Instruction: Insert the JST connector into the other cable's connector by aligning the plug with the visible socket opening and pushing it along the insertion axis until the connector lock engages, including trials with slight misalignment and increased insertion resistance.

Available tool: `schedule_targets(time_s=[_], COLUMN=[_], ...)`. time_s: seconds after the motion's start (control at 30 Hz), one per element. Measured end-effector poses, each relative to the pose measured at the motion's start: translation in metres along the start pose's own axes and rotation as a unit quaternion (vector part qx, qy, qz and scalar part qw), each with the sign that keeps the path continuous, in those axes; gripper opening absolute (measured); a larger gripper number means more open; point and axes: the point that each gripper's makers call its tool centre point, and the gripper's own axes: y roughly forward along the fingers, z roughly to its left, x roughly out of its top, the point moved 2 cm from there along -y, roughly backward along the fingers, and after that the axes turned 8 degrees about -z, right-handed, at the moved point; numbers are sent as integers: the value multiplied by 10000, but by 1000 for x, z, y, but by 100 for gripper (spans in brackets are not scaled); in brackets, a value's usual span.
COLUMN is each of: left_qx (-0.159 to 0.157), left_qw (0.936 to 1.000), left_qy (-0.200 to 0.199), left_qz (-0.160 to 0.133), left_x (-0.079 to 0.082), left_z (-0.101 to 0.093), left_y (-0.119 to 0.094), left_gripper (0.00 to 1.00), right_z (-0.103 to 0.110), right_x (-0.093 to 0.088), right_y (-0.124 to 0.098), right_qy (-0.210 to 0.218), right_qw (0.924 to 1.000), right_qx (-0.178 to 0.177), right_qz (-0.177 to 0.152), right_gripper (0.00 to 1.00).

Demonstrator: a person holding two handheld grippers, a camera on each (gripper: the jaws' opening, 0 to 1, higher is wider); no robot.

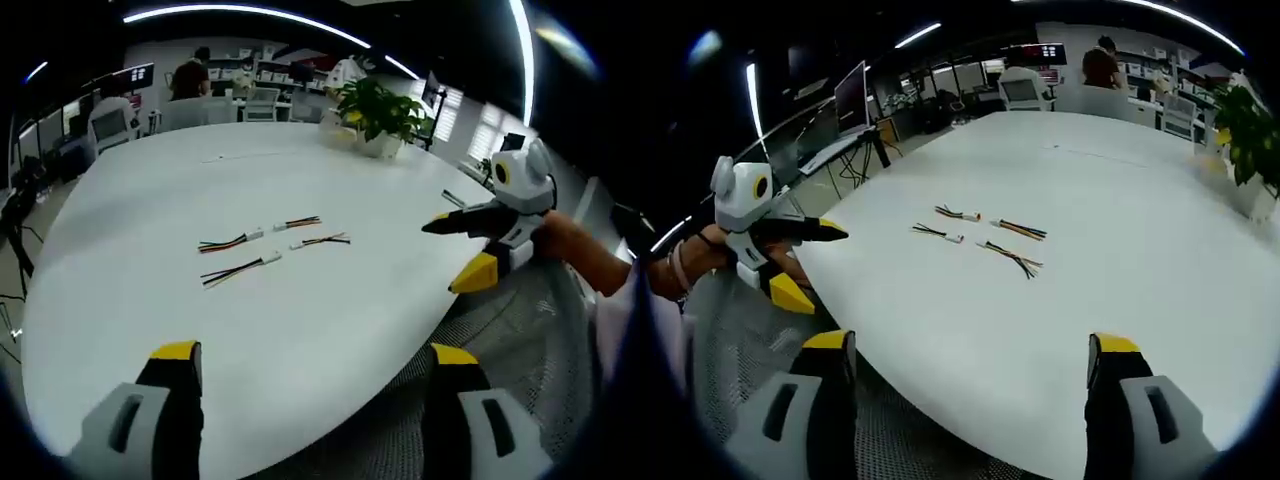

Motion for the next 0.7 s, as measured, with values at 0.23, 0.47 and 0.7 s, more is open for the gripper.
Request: schedule_targets(time_s=[0.23,0.47,0.7], left_qx=[23,93,200], left_qw=[10000,9999,9997], left_qy=[-15,-70,-25], left_qz=[8,-67,-123], left_x=[0,2,4], left_z=[1,4,7], left_y=[0,0,-1], left_gripper=[90,86,78], right_z=[-1,0,2], right_x=[1,0,5], right_y=[-1,-1,-1], right_qy=[5,32,100], right_qw=[10000,10000,9998], right_qx=[-17,3,40], right_qz=[-18,-6,-142], right_gripper=[92,88,86])
